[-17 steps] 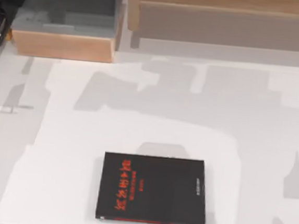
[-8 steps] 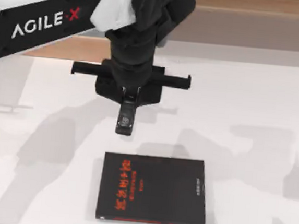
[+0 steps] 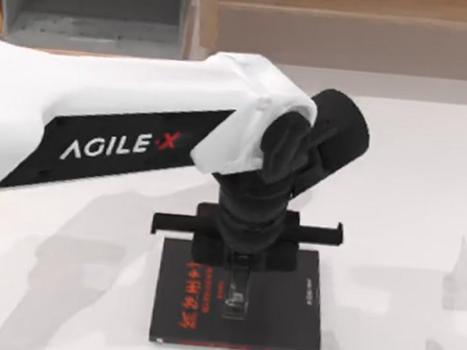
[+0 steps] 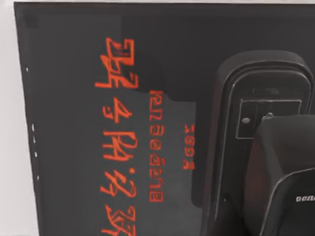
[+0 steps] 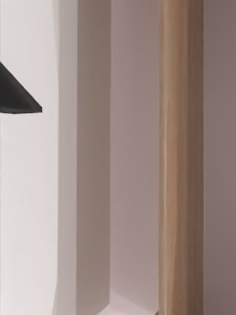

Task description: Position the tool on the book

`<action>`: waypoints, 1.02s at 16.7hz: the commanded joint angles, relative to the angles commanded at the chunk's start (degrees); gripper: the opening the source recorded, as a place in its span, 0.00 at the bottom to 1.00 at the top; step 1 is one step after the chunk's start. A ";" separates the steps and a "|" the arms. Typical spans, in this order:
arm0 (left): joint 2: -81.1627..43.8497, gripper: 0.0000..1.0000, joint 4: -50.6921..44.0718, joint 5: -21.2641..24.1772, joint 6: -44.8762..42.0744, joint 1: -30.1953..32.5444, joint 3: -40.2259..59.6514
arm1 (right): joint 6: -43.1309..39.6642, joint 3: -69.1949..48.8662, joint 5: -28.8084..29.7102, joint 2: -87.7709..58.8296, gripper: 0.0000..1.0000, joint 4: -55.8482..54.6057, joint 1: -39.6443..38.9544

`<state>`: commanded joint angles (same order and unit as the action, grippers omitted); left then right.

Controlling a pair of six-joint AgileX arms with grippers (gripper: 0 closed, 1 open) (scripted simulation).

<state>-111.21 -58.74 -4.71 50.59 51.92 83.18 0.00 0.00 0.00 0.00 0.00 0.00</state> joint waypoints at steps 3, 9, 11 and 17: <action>0.00 0.00 0.00 0.00 0.00 0.00 0.00 | 0.00 0.00 0.00 0.00 1.00 0.00 0.00; -1.27 0.00 3.74 -0.01 -0.28 -0.35 -2.21 | 0.00 0.00 0.00 0.00 1.00 0.00 0.00; -2.01 0.00 5.97 0.01 -0.38 -0.37 -3.75 | 0.00 0.00 0.00 0.00 1.00 0.00 0.00; -2.20 0.15 6.22 0.04 -0.39 -0.36 -3.98 | 0.00 0.00 0.00 0.00 1.00 0.00 0.00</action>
<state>-113.41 -52.53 -4.67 50.19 51.56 79.19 0.00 0.00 0.00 0.00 0.00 0.00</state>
